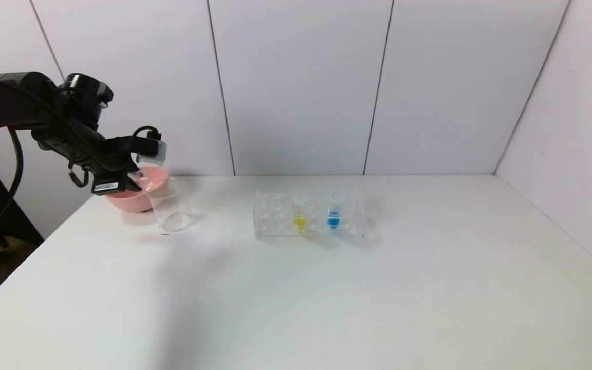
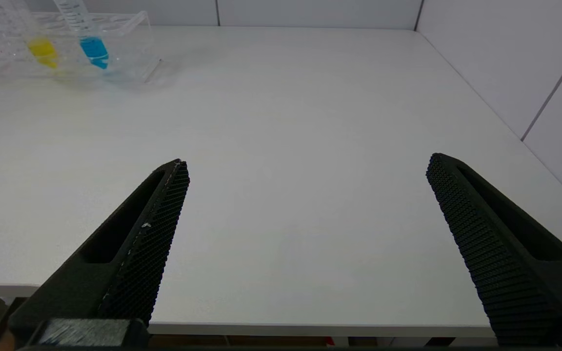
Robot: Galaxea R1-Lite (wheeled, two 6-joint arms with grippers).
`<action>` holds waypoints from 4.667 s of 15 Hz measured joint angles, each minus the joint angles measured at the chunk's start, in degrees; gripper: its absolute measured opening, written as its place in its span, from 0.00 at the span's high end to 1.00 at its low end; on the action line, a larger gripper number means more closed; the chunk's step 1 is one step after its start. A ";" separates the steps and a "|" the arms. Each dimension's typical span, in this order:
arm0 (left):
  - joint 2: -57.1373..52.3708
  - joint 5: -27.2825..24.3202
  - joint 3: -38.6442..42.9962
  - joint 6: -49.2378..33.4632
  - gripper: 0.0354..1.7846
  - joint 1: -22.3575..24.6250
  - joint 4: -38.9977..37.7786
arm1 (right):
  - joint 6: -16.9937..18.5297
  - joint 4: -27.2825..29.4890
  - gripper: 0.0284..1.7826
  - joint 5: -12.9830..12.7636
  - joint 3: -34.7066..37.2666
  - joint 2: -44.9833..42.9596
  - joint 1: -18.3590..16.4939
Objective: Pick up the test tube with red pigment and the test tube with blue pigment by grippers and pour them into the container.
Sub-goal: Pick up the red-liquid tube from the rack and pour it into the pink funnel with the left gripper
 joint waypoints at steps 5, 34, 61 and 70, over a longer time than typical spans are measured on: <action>0.28 2.19 0.00 -0.04 0.74 -0.52 -0.28 | 0.00 0.00 0.00 0.00 0.00 0.00 0.00; 0.20 9.00 0.00 0.07 0.74 -2.95 -2.22 | 0.00 0.02 0.00 0.02 0.00 -0.01 0.00; 0.17 17.82 0.04 1.71 0.74 -5.10 -2.11 | 0.00 0.00 0.00 0.00 0.00 -0.01 0.00; 0.26 20.13 0.09 2.47 0.74 -5.75 -2.13 | 0.00 0.00 0.00 0.00 0.00 -0.01 0.00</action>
